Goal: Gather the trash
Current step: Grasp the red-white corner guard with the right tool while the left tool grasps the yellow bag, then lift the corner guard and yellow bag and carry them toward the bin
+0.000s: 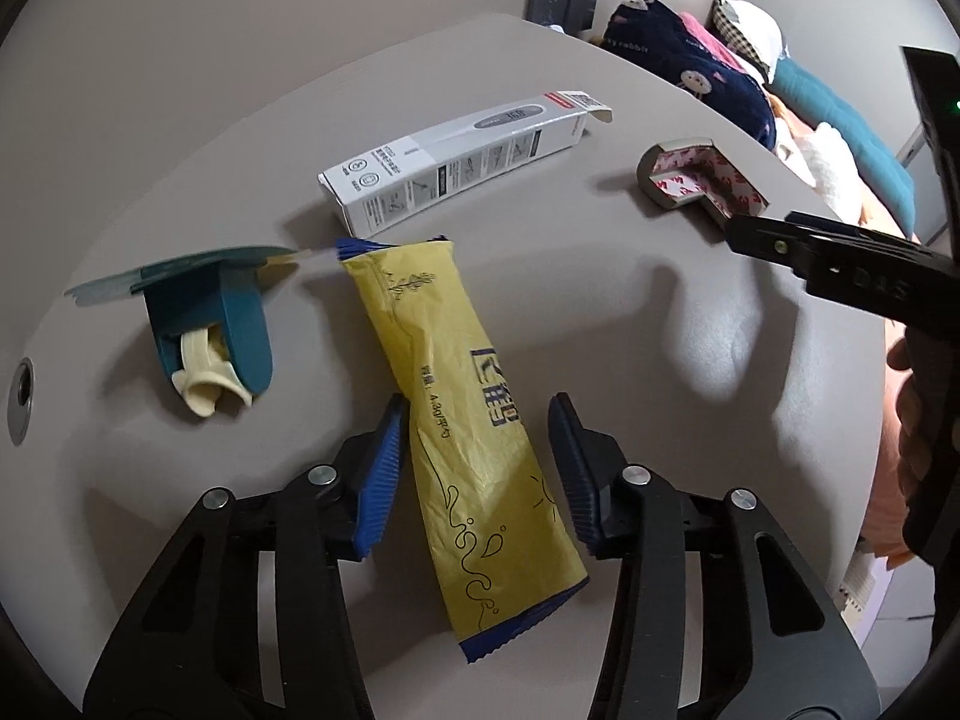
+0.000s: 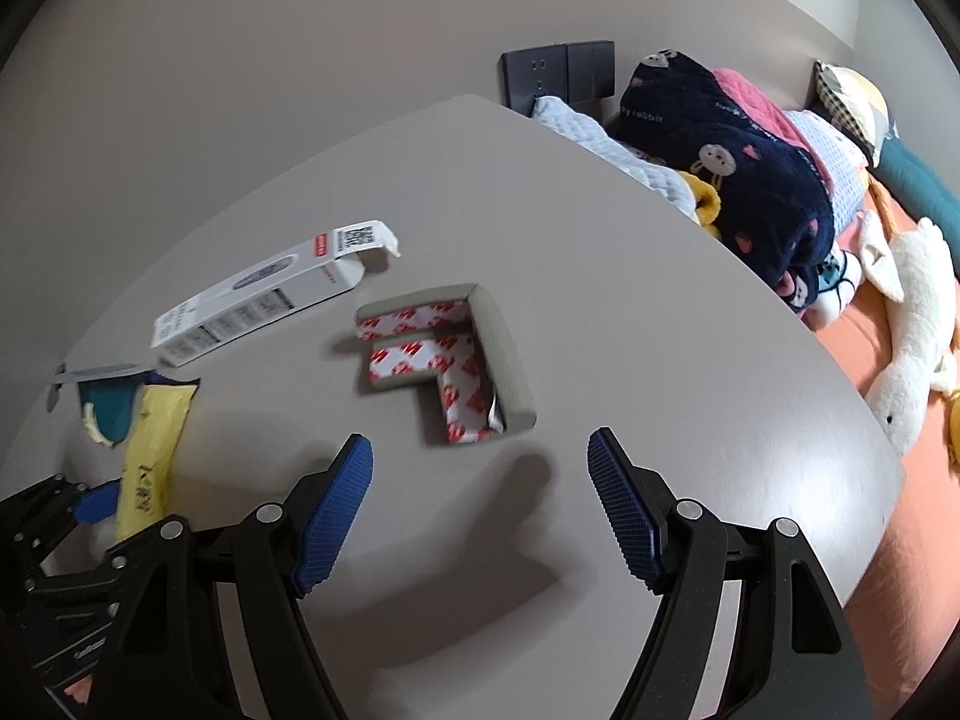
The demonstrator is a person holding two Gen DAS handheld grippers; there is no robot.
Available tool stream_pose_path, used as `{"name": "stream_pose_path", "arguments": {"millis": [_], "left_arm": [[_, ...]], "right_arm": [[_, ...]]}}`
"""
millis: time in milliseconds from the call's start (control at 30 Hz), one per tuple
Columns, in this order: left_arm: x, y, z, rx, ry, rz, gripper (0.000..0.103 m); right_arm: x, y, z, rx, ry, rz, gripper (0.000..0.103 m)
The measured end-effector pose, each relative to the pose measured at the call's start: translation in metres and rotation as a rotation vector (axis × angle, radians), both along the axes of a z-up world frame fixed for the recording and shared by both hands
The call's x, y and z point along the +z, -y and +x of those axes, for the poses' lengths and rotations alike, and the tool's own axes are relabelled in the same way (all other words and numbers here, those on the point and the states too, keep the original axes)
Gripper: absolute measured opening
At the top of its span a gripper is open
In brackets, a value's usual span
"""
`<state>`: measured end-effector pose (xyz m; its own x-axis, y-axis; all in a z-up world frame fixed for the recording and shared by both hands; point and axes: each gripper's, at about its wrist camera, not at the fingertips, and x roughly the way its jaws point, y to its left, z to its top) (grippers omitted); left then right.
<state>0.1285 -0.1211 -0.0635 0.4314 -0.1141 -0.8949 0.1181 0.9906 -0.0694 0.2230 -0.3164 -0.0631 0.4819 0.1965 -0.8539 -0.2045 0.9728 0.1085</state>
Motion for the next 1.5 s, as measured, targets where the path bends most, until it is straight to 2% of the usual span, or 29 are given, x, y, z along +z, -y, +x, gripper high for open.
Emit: {"name": "stream_pose_path", "arguments": {"millis": [200,467,533,600,667,833,1167,1500], "left_arm": [[0.000,-0.002,0.003,-0.013,0.003,0.018,0.046],[-0.001,-0.001,0.002,-0.026,0.018,0.052,0.039],[-0.001,-0.002,0.002,-0.025,0.014,0.051,0.039],[0.000,-0.004,0.003,-0.025,0.005,0.023,0.038],[0.001,-0.005,0.003,-0.028,0.000,0.001,0.036],[0.001,-0.005,-0.001,-0.041,0.005,0.000,0.034],[0.005,0.001,-0.010,-0.058,0.009,-0.023,0.022],[0.013,0.013,-0.025,-0.097,0.031,-0.046,0.021]], "right_arm": [[-0.007,-0.006,0.022,0.002,-0.009,-0.021,0.075],[-0.011,-0.018,0.036,0.020,-0.009,-0.055,0.075],[-0.011,-0.021,0.037,0.026,-0.005,-0.066,0.069],[-0.011,-0.023,0.037,0.033,-0.012,-0.063,0.046],[-0.011,-0.026,0.037,0.042,-0.003,-0.092,0.038],[-0.010,-0.023,0.032,0.033,-0.018,-0.071,0.036],[-0.005,-0.009,0.007,0.006,-0.033,-0.033,0.035],[0.011,0.008,-0.032,-0.024,-0.011,-0.019,0.035]]}}
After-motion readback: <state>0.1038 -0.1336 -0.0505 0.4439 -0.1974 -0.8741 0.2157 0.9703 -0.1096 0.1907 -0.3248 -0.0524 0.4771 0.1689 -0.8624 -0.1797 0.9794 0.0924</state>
